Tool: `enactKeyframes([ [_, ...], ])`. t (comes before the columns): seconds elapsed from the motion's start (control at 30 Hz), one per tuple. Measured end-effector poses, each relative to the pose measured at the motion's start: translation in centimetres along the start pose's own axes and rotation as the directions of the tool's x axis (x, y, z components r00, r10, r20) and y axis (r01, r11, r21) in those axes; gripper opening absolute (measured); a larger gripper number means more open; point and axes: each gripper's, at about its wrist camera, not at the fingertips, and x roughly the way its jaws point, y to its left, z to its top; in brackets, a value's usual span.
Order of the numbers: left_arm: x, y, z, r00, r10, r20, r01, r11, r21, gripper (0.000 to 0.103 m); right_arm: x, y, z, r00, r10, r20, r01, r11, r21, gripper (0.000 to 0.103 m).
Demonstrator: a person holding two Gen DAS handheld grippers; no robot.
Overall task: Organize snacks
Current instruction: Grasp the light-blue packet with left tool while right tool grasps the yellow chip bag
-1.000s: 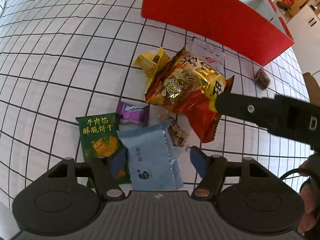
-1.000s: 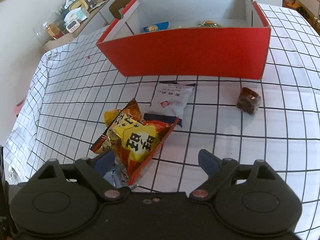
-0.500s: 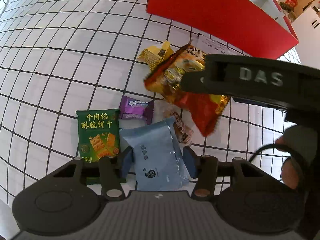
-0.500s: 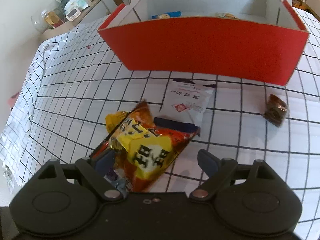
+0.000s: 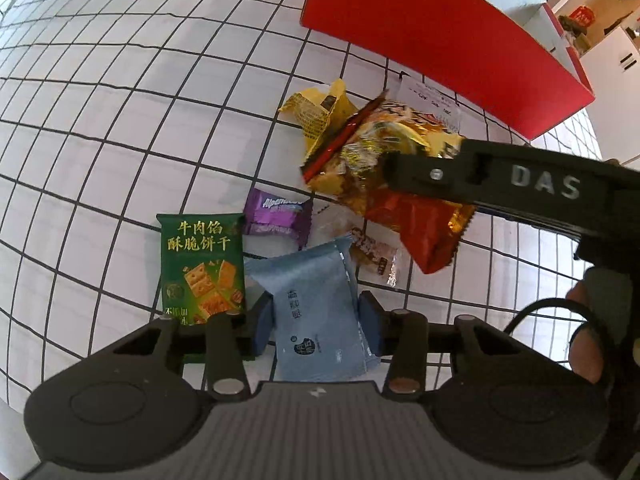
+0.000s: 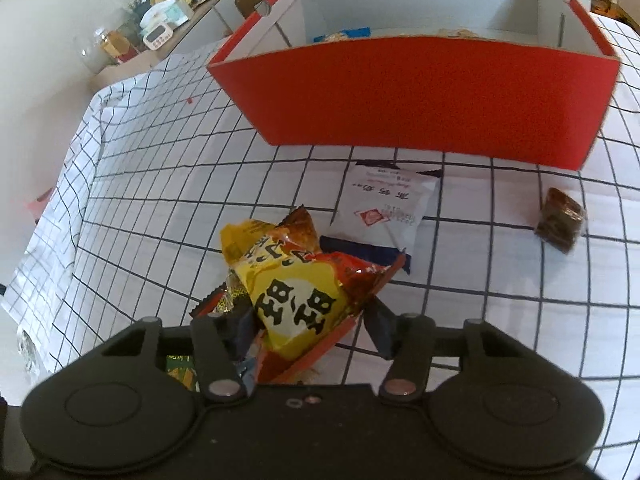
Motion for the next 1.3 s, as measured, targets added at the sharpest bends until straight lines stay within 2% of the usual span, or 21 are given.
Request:
enactKeyframes([
  [0.33,-2.5,0.6,-0.2,0.998,-0.056,0.018,0.057,0.998,-0.029,0.044,-3.8,-0.5,-0.7,0.998,0.017,0.057,-0.019,1.000,0.019,0.055],
  [0.53,-5.3,0.6,0.9,0.995,-0.080,0.064,0.082,0.996,-0.024,0.044,-6.5,-0.5,-0.5,0.994,0.008,0.107,-0.010,1.000,0.014,0.055],
  [0.97,-11.1,-1.5,6.7,0.978,-0.072,0.196,0.060,0.996,0.067,0.044,-11.2,-0.5,2.0,0.977,-0.024,0.211,0.025,1.000,-0.002,0.055],
  [1.2,-13.0,-3.8,10.5,0.968,-0.073,0.240,0.045,0.991,0.123,0.044,-12.5,-1.2,4.7,0.963,-0.058,0.265,0.059,0.998,0.003,0.055],
  [1.3,-13.6,-5.0,12.2,0.961,-0.058,0.271,0.015,0.987,0.157,0.044,-12.9,-1.6,6.2,0.956,-0.068,0.285,0.068,0.998,0.010,0.055],
])
